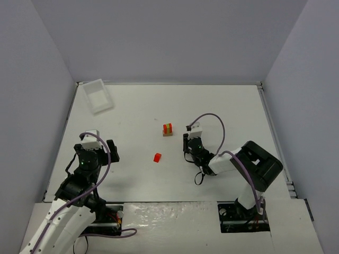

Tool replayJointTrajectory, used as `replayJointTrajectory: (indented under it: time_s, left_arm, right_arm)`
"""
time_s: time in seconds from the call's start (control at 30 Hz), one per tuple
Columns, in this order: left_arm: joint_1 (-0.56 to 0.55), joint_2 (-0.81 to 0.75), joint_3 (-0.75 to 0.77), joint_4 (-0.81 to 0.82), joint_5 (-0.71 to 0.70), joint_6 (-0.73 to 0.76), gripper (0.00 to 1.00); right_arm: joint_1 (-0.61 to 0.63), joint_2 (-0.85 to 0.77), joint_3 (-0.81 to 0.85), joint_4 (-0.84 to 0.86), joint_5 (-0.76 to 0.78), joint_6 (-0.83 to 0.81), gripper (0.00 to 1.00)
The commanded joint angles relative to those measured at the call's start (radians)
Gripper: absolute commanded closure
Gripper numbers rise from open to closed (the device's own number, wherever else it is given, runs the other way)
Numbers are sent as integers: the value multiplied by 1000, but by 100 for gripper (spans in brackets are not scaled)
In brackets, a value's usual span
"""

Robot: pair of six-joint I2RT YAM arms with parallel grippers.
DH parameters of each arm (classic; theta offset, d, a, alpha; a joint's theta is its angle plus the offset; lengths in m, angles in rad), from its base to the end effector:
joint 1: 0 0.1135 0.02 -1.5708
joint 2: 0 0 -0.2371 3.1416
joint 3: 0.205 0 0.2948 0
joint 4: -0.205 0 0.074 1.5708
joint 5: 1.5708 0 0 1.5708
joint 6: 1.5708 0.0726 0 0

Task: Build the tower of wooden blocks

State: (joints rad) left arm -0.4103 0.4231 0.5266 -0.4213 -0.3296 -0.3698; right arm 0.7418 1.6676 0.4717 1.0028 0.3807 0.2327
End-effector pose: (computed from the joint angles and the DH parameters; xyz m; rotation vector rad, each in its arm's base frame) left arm 0.2113 -0.0663 0.2558 -0.1865 1.8678 -0.2262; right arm 0.2713 0.2120 0.0757 -0.1713 1.7565 0.3752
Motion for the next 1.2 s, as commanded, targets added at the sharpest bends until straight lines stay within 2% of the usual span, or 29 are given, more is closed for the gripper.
replayJointTrajectory:
  time_s: [0.0, 0.23, 0.37, 0.4, 0.53, 0.6, 0.77, 0.9, 1.03, 1.17]
  left_arm:
    - [-1, 19, 3, 87, 17, 24, 4]
    - [-1, 26, -4, 105, 30, 38, 4]
    - [-1, 26, -5, 105, 32, 38, 4]
    - [-1, 28, -5, 107, 33, 38, 4]
    - [-1, 26, -8, 115, 50, 40, 4]
    - [-1, 23, -8, 116, 50, 40, 4]
    - [-1, 19, -8, 121, 56, 37, 4]
    - [-1, 27, -2, 113, 60, 35, 4]
    - [-1, 63, 14, 97, 50, 22, 4]
    - [-1, 115, 42, 70, 56, 20, 4]
  right_arm:
    - [18, 12, -4, 175, 70, -40, 100]
    - [52, 68, -57, 247, 100, -20, 94]
    - [77, 79, -76, 261, 121, -12, 86]
    - [82, 78, -77, 261, 134, -12, 83]
    - [85, 45, -91, 244, 146, -9, 53]
    - [85, -2, -87, 201, 157, -7, 47]
    - [85, -180, -64, 33, 157, 2, 37]
    - [80, -331, 27, -210, 102, 10, 30]
    - [67, -372, 172, -535, -20, 35, 30]
    - [53, -361, 305, -749, -90, 104, 32]
